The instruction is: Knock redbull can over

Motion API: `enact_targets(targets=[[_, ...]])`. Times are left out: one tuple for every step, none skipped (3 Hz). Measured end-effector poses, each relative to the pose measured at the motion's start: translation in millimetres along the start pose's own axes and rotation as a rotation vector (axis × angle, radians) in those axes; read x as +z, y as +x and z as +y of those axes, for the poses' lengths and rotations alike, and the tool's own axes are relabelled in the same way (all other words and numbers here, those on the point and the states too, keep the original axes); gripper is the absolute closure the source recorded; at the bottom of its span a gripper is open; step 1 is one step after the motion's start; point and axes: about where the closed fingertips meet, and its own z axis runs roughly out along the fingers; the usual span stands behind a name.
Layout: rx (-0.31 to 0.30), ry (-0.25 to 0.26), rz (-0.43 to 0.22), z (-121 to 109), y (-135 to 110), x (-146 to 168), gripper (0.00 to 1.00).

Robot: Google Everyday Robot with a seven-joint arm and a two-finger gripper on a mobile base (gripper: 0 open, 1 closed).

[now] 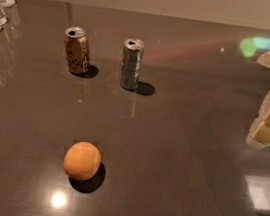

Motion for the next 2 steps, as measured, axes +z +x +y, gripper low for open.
enact_targets(targets=[[0.0, 0.0, 0.0, 0.0, 0.0, 0.0, 0.0], [0.058, 0.026, -0.076, -20.6, -16.8, 17.6, 0.0]])
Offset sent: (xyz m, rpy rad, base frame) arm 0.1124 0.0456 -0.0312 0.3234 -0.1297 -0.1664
